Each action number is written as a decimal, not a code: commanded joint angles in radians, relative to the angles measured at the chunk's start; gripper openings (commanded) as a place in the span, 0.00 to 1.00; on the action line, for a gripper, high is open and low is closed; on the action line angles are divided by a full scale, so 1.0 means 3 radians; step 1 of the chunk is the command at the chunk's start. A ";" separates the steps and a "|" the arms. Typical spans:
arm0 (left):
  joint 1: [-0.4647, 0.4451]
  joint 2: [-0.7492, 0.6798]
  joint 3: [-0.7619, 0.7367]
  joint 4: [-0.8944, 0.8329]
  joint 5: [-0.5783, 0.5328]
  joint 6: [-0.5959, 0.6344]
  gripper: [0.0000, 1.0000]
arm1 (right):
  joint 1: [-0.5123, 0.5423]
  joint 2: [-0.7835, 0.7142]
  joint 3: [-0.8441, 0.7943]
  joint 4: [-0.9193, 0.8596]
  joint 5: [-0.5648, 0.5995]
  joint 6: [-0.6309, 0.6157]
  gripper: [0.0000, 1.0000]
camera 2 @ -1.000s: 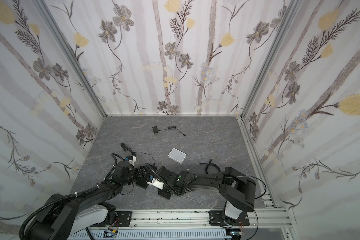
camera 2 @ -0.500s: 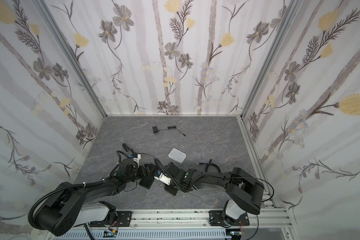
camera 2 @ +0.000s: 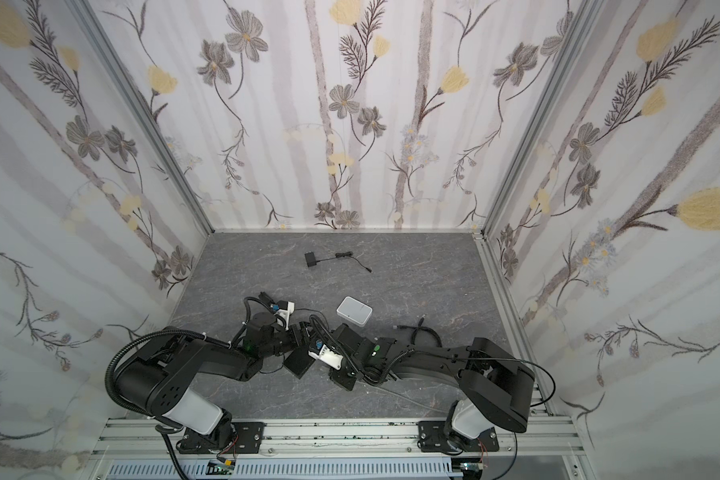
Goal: Insert the plug into the switch port
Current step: 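Close the left gripper on the black switch while the right holds the plug, then lift the black switch with the left gripper while the right raises the ethernet plug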
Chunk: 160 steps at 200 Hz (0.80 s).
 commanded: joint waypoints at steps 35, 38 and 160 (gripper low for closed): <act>-0.0005 -0.0212 0.0081 -0.0908 -0.0109 0.0054 0.78 | -0.0003 0.0066 0.0249 -0.0346 0.0263 -0.0104 0.00; -0.0003 -0.0226 0.0090 -0.0944 -0.0114 0.0073 0.77 | -0.0003 0.0086 0.0264 -0.0370 0.0280 -0.0120 0.00; 0.0007 -0.0389 -0.0218 -0.0830 -0.0260 -0.0167 0.60 | 0.0022 0.0489 0.0550 -0.0517 0.0106 0.0107 0.00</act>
